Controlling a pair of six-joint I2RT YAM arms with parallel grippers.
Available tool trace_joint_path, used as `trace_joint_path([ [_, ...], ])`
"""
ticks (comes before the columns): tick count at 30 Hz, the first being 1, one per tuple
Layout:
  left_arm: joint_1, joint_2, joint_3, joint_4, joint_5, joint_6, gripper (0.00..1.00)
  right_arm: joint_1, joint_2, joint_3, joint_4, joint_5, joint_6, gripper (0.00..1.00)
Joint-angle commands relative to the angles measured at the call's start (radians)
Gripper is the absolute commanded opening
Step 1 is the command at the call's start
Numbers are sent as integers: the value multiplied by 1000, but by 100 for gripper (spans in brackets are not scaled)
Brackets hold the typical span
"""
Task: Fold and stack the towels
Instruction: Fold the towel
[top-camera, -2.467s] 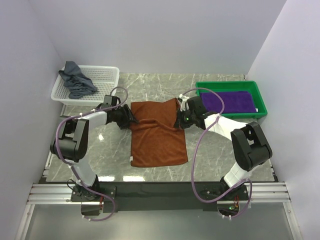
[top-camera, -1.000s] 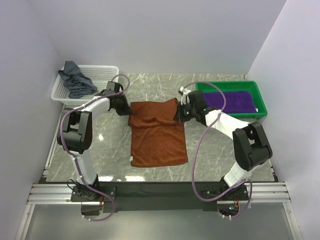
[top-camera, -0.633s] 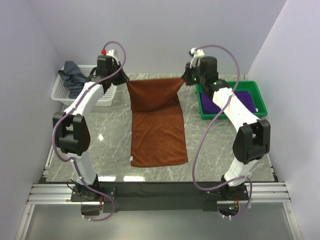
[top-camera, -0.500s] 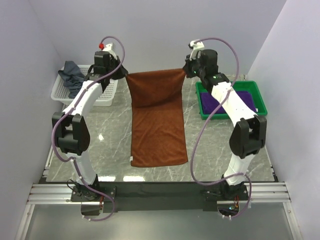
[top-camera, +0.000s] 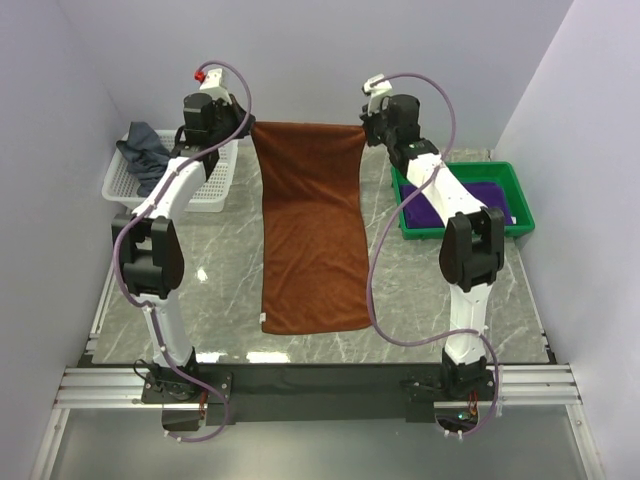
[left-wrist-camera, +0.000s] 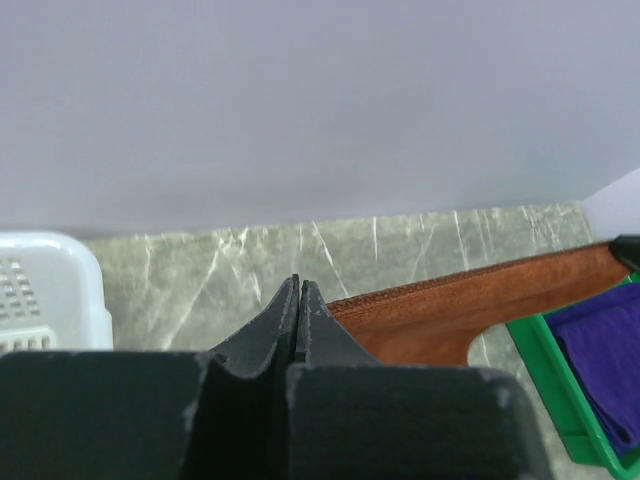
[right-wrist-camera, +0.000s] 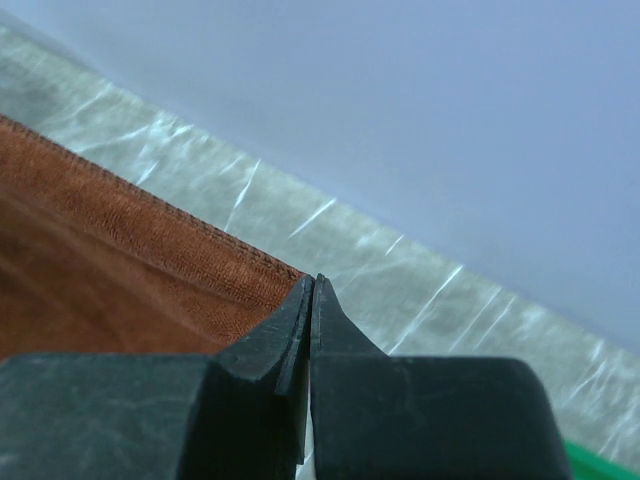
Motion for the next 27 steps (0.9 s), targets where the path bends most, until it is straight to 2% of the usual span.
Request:
trace_joint_path([
  [1, 23, -3, -21, 190, 6, 48, 1, -18, 11, 90, 100, 60, -79, 0],
  [11, 30, 2, -64, 265, 15, 63, 1, -20, -5, 73, 192, 66, -139, 0],
  [22, 56, -12, -127, 328, 98, 38, 1, -18, -60, -42, 212, 51, -182, 0],
  [27, 58, -66, -177, 330, 117, 75, 1, -20, -118, -109, 210, 35, -186, 0],
])
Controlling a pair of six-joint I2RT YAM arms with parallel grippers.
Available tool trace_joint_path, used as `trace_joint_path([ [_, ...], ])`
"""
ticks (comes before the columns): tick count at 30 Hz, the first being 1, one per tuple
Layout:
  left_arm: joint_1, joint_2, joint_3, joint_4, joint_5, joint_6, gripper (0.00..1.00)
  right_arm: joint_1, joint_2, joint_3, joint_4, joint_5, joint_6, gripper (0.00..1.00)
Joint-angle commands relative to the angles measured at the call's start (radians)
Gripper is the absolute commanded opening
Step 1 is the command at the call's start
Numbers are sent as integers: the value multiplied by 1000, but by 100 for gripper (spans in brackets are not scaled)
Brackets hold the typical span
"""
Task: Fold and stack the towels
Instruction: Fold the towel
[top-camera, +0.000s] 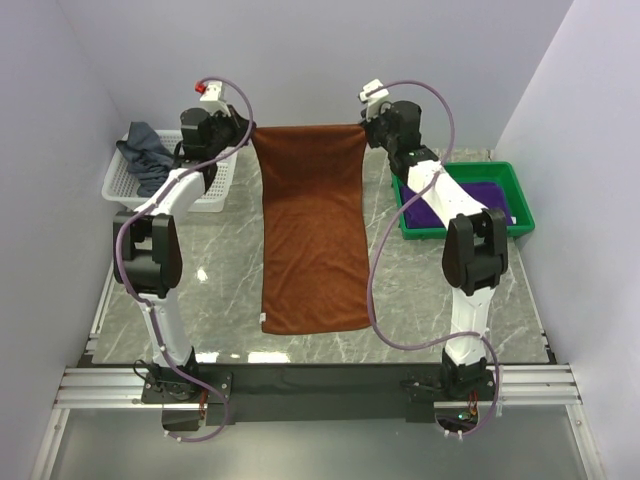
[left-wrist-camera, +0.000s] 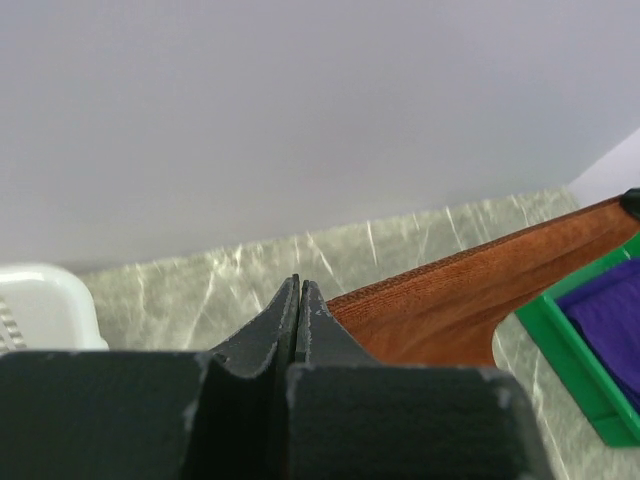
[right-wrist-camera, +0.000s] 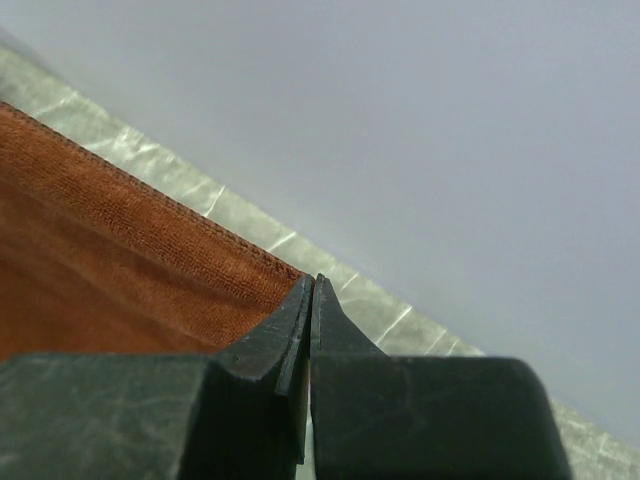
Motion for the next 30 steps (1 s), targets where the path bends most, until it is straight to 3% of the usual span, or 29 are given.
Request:
trace_joint_path([
  [1, 28, -80, -31, 43, 19, 38, 1, -19, -116, -42, 40, 24, -34, 0],
  [10, 28, -222, -167, 14, 81, 54, 1, -17, -315, -206, -8, -34, -2, 0],
  [20, 27, -495, -446, -112, 107, -6, 1, -2, -547, -427, -164, -93, 107, 0],
  [30, 27, -801, -738, -264, 65, -80, 1, 21, -794, -771, -209, -60, 249, 0],
])
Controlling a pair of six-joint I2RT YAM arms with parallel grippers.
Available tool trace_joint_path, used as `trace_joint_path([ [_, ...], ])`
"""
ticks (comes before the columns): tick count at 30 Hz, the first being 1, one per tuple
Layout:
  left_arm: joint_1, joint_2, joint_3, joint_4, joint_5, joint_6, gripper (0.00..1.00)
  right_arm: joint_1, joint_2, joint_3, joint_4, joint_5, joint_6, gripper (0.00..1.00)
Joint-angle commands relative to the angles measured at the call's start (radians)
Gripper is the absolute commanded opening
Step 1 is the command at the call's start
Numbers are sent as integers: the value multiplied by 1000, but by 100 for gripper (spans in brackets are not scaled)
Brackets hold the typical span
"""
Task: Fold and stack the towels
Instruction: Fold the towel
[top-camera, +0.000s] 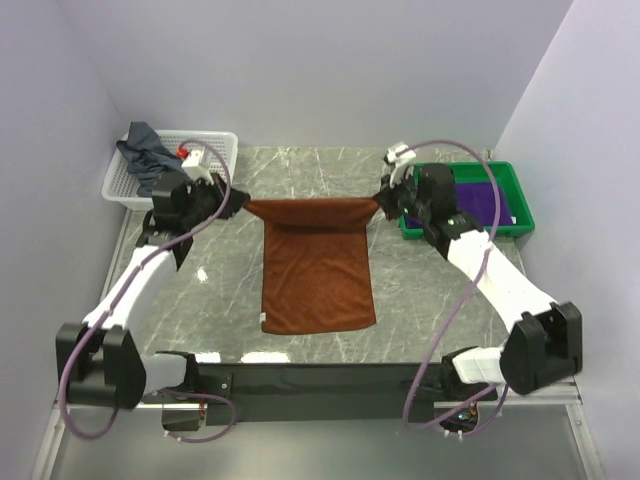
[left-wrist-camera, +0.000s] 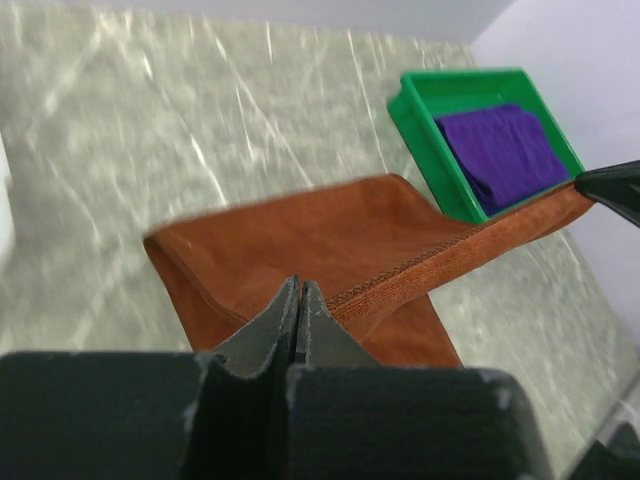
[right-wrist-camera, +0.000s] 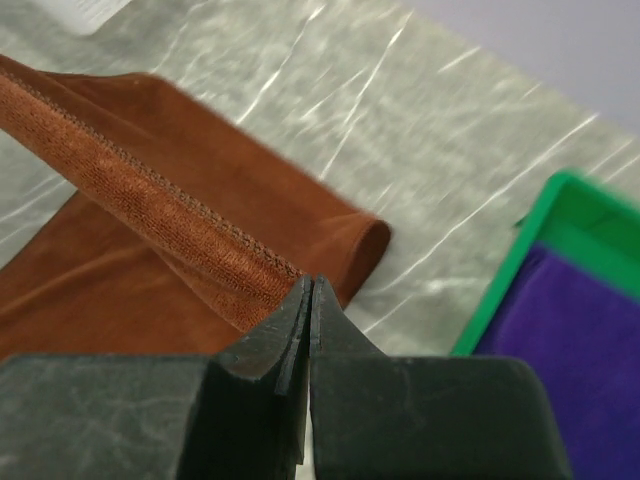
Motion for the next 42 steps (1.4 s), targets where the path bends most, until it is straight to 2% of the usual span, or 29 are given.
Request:
trace_joint_path([
  [1, 25, -108, -62, -62, -62, -35, 1, -14, -126, -78, -16, 84, 50, 0],
  [8, 24, -237, -200, -144, -8, -116, 1, -8, -226, -228, -42, 89, 125, 0],
  [16, 16, -384, -344, -213, -5, -182, 1, 1, -335, -326, -47, 70, 257, 0],
  [24, 1, -416, -503, -192, 10, -256, 1, 0, -375, -472, -39, 60, 460, 0],
  [28, -34, -408, -585, -140, -17, -352, 1, 3, -332, -548, -1, 33, 561, 0],
  [33, -74, -389, -631, -131, -66, -400, 2, -2, -266, -615, 77, 12, 665, 0],
  [35, -84, -373, -658, -80, -62, -428, 2, -2, -228, -644, 126, -14, 711, 0],
  [42, -97, -326, -707, -59, -98, -466, 2, -2, -138, -676, 162, -3, 761, 0],
])
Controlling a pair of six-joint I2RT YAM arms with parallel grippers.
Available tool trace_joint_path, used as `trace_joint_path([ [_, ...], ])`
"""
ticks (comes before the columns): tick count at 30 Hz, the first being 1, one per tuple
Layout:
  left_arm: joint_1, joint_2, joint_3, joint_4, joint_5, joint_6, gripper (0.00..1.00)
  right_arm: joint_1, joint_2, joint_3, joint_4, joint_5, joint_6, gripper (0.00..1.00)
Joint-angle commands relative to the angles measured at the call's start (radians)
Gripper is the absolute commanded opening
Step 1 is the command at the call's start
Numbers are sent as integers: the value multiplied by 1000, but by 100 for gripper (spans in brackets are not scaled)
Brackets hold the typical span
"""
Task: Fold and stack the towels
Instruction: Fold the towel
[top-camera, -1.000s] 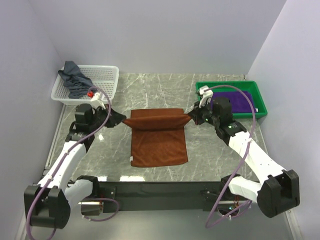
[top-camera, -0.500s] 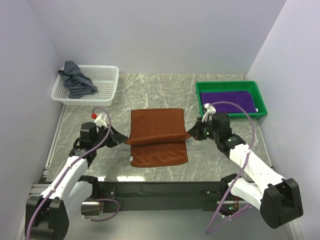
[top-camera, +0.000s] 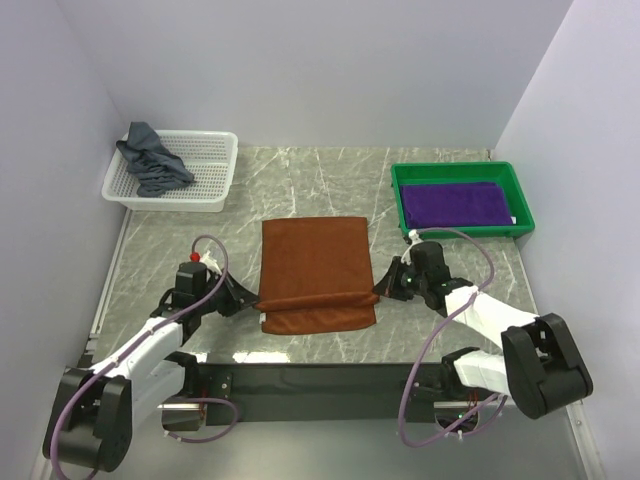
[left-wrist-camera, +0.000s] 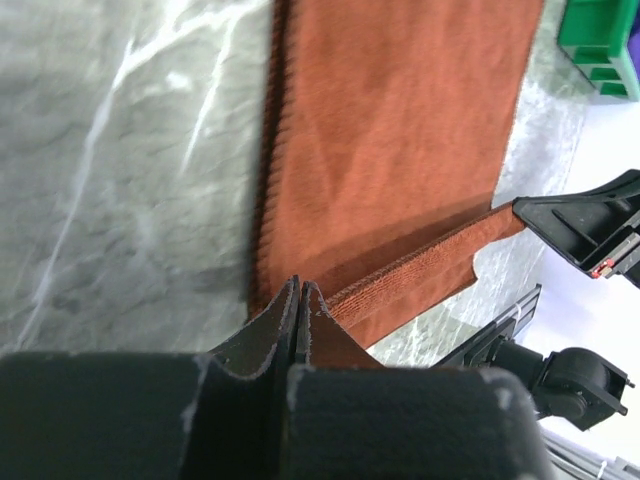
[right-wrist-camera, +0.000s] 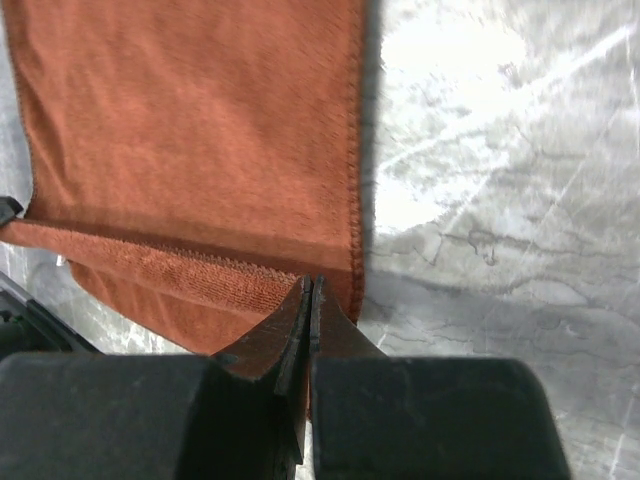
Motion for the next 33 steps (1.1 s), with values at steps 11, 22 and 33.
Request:
trace_joint_path([
  [11, -21, -18, -31, 42, -74, -31, 8, -16, 2, -36, 62, 40, 16, 1],
  [22, -53, -37, -19, 13, -68, -39, 21, -13, -24, -42, 38, -30, -13, 17],
  [33, -79, -182, 38, -134, -120, -42, 67, 18, -156, -15, -121, -15, -91, 63],
])
